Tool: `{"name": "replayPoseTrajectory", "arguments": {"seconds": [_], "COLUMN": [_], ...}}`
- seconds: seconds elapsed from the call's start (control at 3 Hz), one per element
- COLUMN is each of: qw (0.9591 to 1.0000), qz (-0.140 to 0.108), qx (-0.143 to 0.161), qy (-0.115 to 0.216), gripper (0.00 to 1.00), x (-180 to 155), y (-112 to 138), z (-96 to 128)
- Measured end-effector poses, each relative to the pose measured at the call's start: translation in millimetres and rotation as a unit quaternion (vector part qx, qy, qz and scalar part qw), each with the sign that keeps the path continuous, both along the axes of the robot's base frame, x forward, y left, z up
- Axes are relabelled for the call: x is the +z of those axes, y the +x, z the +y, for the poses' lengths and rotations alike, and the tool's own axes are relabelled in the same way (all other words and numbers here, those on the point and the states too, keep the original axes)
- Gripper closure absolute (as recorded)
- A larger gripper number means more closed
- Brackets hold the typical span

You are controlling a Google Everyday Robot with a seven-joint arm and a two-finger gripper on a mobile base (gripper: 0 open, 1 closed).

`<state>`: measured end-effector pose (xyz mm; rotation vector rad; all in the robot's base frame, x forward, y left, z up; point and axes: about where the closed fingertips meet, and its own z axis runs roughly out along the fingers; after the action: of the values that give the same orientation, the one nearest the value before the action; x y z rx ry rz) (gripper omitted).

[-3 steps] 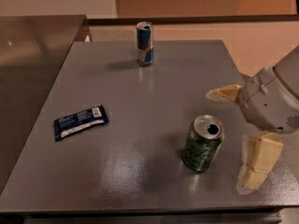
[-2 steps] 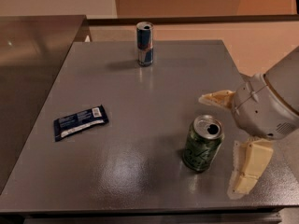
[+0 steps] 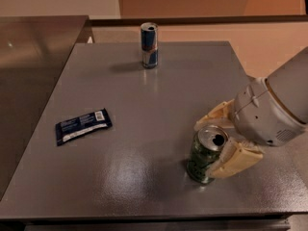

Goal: Pick green can

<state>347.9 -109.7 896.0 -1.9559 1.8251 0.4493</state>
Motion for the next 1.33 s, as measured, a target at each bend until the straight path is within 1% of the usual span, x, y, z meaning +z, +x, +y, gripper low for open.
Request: {"name": "replayPoseTrajectory", "arguments": {"seconds": [0.33,0.67,1.0,1.33], "qw": [1.0,0.9996,0.9987,0.9972], "qz": [-0.003,-0.014,-0.028,-0.039], "qx": [-0.006,-0.022,-0.044,-0.057], "qy": [0.007,0.006,0.002,-0.029], "gripper": [0.64,0.87,1.0,1.0], "x": [4.3,20.0,49.9,107.2], "y": [0.4,8.6,23.6,48.2], "z": [3.5,6.5,5.7,9.0]}}
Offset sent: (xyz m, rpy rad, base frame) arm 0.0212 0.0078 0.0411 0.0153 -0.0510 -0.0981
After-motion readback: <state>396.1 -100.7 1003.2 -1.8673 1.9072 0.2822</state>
